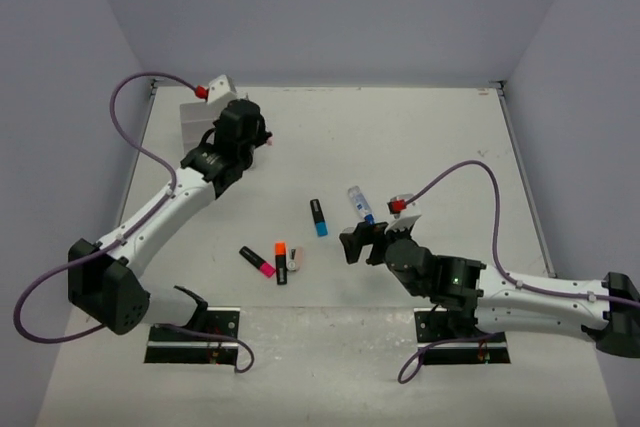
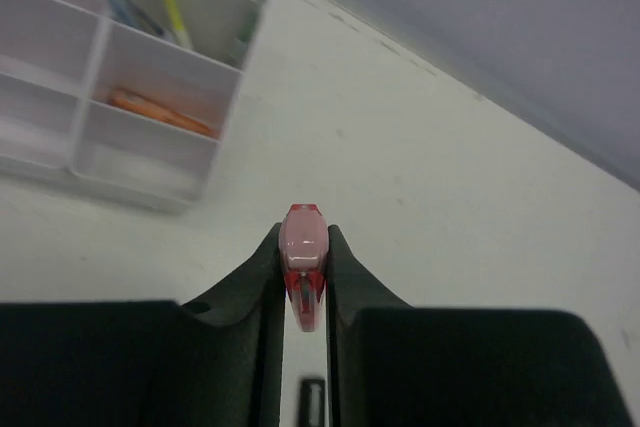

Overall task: Sort the stationery into containers
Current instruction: Place the stationery in the storage box.

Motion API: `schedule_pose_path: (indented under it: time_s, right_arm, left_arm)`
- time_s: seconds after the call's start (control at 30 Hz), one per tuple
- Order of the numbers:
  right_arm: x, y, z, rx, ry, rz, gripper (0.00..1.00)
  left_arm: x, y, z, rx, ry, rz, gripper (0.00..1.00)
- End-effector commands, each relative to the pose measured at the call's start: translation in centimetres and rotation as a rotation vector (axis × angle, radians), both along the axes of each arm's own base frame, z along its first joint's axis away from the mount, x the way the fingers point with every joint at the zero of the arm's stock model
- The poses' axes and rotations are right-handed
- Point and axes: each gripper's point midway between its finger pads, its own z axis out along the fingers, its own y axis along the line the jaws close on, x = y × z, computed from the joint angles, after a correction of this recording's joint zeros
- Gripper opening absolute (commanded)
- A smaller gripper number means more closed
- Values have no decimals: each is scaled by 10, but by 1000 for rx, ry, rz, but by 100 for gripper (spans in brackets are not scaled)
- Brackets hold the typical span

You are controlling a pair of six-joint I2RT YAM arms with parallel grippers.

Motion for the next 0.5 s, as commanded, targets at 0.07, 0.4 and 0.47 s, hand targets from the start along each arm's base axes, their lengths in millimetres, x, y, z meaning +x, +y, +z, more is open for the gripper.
schedule_pose_path:
  time_s: [0.07, 0.4, 0.47]
  right_arm:
    - [-4, -21, 11, 94, -19, -22, 99]
    - [-23, -25, 10, 173, -5, 83, 99]
    - [-25, -24, 10, 178, 0, 96, 99]
  left_arm:
    - [53, 96, 1, 206, -42, 379, 0]
    - [111, 118, -37, 266, -28, 490, 0]
    - [118, 118, -43, 272, -39, 498, 0]
